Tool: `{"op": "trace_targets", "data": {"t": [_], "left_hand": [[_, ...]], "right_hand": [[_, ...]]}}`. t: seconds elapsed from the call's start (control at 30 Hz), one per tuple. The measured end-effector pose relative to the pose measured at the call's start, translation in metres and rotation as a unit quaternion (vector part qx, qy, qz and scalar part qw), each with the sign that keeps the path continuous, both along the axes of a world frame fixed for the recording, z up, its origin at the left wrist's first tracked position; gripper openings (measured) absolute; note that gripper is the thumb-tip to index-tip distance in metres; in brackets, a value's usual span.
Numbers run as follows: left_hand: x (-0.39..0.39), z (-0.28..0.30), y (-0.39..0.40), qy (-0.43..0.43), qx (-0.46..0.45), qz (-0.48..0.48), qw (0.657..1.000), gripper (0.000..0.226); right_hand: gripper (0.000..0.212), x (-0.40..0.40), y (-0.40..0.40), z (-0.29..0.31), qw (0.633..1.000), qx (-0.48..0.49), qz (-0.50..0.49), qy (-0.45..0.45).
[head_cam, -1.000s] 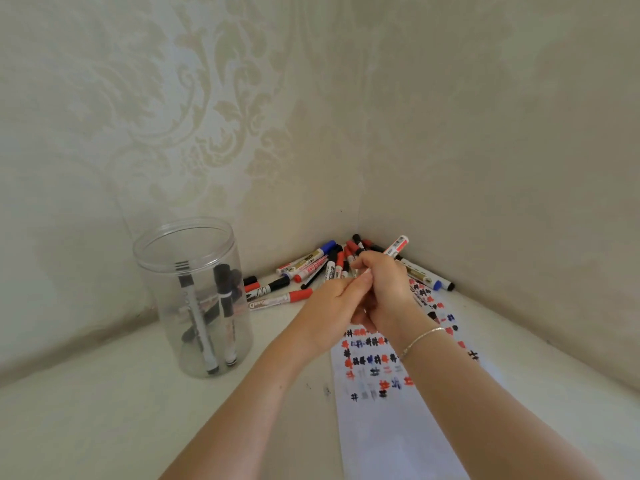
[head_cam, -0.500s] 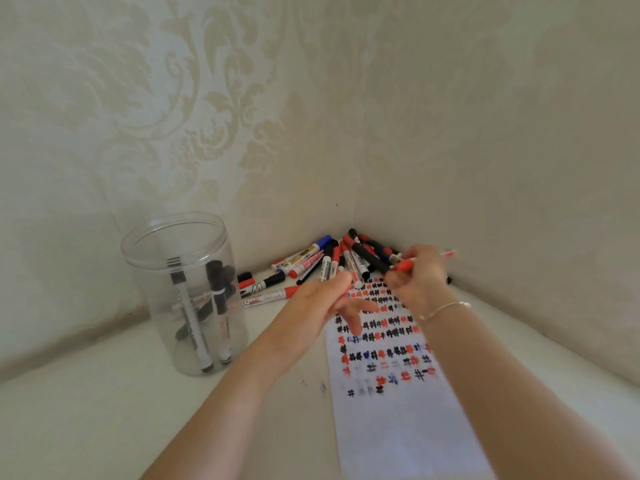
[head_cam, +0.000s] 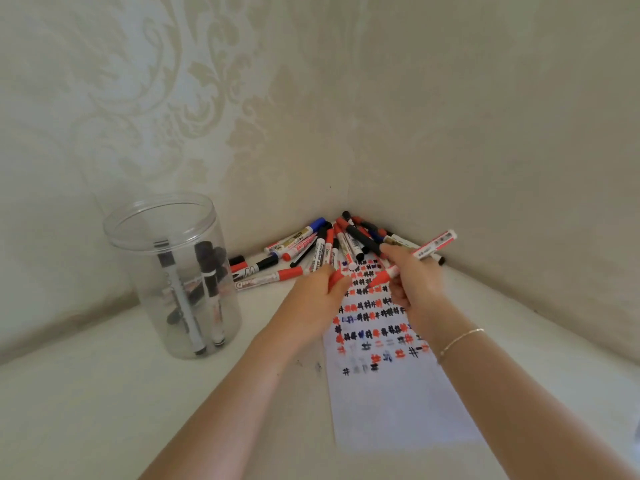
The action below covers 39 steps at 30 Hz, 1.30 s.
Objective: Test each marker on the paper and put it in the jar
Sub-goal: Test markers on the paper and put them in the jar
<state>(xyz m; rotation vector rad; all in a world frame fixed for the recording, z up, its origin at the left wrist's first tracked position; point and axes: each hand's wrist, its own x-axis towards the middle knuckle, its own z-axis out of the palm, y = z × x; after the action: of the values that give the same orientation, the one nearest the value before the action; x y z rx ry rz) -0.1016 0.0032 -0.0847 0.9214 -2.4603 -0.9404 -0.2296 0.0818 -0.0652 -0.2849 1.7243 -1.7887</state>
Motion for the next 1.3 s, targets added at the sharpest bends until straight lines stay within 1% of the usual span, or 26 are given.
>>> {"op": "trace_targets", "data": {"t": [0.07, 0.13, 0.27, 0.37, 0.47, 0.53, 0.73, 0.9, 1.0, 1.07, 1.13, 1.23, 1.3], "left_hand": [[0.000, -0.006, 0.001, -0.022, -0.006, -0.004, 1.000, 0.029], [0.000, -0.012, 0.003, -0.052, -0.017, -0.010, 0.998, 0.028], [0.002, -0.014, 0.003, -0.080, -0.032, -0.018, 0.996, 0.028], [0.003, -0.013, 0.002, -0.092, -0.040, -0.026, 0.995, 0.028], [0.003, -0.014, 0.001, -0.103, -0.054, -0.027, 0.993, 0.028], [0.003, -0.014, 0.001, -0.109, -0.060, -0.029, 0.992, 0.027], [0.003, -0.016, 0.000, -0.108, -0.072, -0.030, 0.991, 0.028], [0.003, -0.016, 0.002, -0.109, -0.074, -0.030, 0.991, 0.029], [0.003, -0.016, 0.002, -0.109, -0.076, -0.031, 0.991, 0.030], [0.004, -0.017, 0.002, -0.107, -0.077, -0.031, 0.991, 0.029], [0.003, -0.017, 0.001, -0.103, -0.075, -0.030, 0.991, 0.030], [0.004, -0.018, 0.001, -0.100, -0.073, -0.032, 0.992, 0.030], [0.004, -0.018, 0.001, -0.099, -0.073, -0.033, 0.992, 0.030]], "right_hand": [[0.029, 0.010, 0.016, -0.006, 0.998, 0.019, 0.034, 0.055], [0.030, 0.019, 0.032, -0.011, 0.993, 0.032, 0.053, 0.098], [0.030, 0.034, 0.052, -0.020, 0.988, 0.043, 0.068, 0.130], [0.038, 0.038, 0.058, -0.030, 0.982, 0.059, 0.035, 0.177], [0.028, 0.036, 0.059, -0.039, 0.977, 0.066, -0.011, 0.202], [0.022, 0.036, 0.058, -0.042, 0.973, 0.078, -0.022, 0.218], [0.022, 0.039, 0.056, -0.041, 0.968, 0.104, 0.003, 0.229], [0.022, 0.039, 0.057, -0.044, 0.957, 0.117, 0.004, 0.265], [0.020, 0.038, 0.059, -0.041, 0.965, 0.107, 0.000, 0.241], [0.024, 0.039, 0.059, -0.039, 0.967, 0.106, 0.011, 0.234], [0.029, 0.041, 0.058, -0.041, 0.962, 0.111, 0.019, 0.247], [0.023, 0.040, 0.057, -0.043, 0.959, 0.111, 0.011, 0.260], [0.019, 0.039, 0.057, -0.042, 0.962, 0.109, 0.005, 0.251]]}}
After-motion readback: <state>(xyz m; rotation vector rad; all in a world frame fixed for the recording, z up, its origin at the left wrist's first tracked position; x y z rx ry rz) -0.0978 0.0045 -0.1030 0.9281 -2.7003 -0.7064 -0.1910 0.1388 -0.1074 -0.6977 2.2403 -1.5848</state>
